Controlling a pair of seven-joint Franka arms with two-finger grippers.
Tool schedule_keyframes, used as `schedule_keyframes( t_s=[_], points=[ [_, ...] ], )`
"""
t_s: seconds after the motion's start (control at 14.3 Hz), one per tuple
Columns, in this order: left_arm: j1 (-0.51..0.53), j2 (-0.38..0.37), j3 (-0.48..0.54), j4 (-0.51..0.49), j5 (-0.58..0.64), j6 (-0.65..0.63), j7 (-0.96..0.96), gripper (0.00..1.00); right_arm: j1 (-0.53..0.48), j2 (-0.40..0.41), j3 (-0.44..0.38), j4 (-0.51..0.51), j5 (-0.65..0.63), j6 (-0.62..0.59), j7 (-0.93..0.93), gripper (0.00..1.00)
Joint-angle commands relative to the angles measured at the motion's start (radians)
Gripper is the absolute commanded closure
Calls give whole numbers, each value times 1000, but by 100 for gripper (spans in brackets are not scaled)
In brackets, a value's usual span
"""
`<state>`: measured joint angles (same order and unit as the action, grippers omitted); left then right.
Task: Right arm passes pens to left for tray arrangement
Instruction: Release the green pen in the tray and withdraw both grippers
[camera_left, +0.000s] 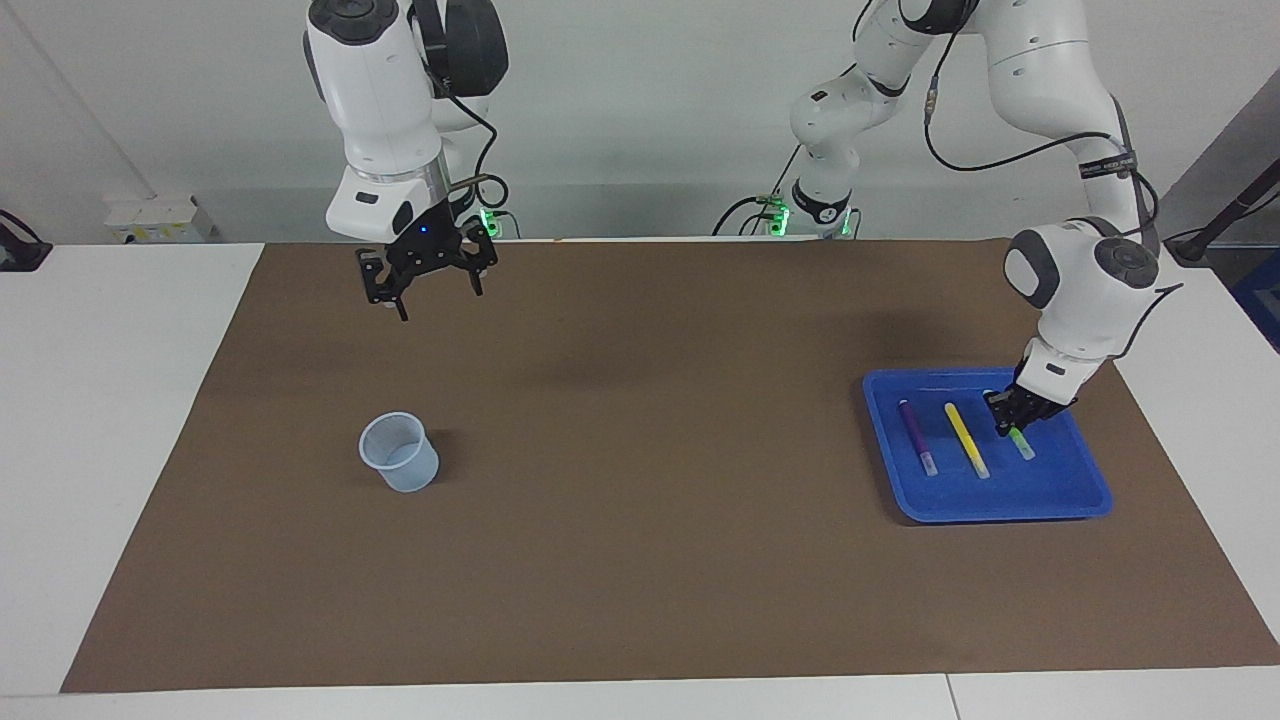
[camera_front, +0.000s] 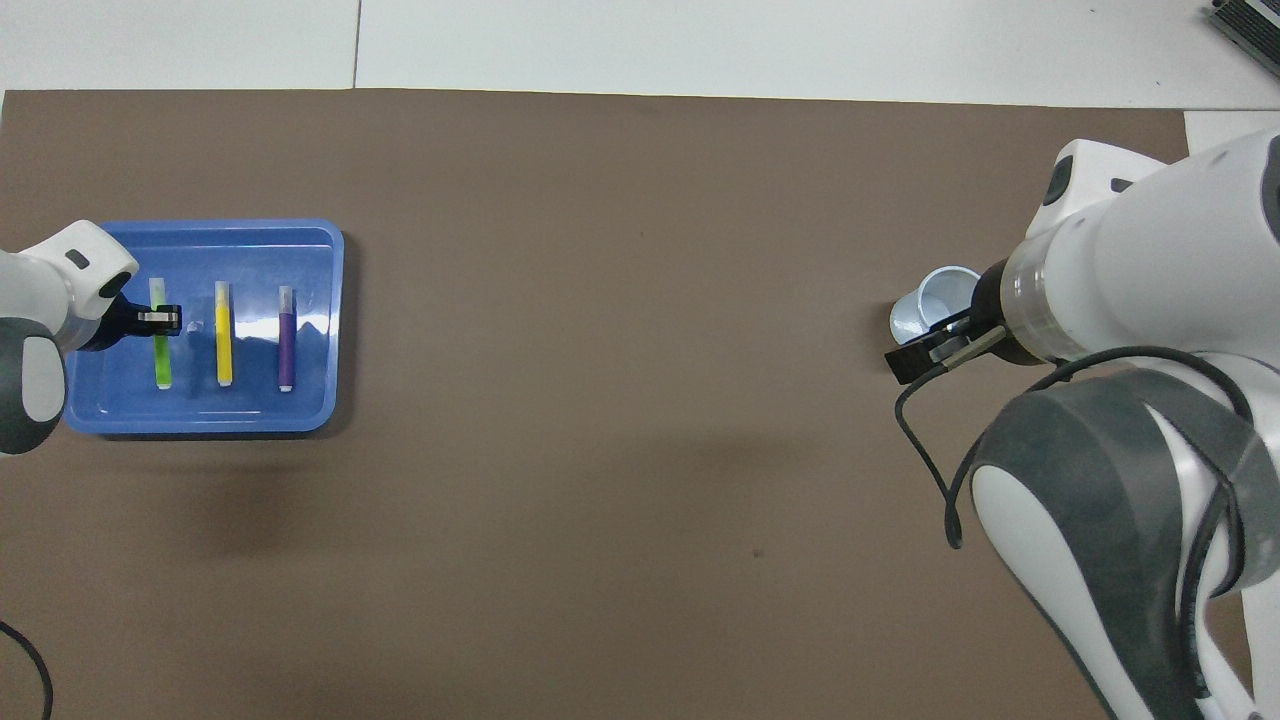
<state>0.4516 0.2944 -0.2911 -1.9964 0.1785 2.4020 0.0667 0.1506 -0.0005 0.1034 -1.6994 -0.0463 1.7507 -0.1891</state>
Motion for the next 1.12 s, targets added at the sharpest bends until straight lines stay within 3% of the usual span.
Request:
schedule_keyframes(
  t_s=[0.0, 0.63, 1.05],
  points=[
    [18, 19, -8, 16, 25, 29, 8, 100, -11, -19, -1, -25, 25, 23, -4, 0],
    [45, 54, -8, 10, 25, 65, 10, 100, -54, -27, 5, -32, 34, -23, -13, 0],
    [48, 66, -8, 11, 27, 85, 10, 100, -140, -27, 101, -31, 66, -10, -9, 0]
  ],
)
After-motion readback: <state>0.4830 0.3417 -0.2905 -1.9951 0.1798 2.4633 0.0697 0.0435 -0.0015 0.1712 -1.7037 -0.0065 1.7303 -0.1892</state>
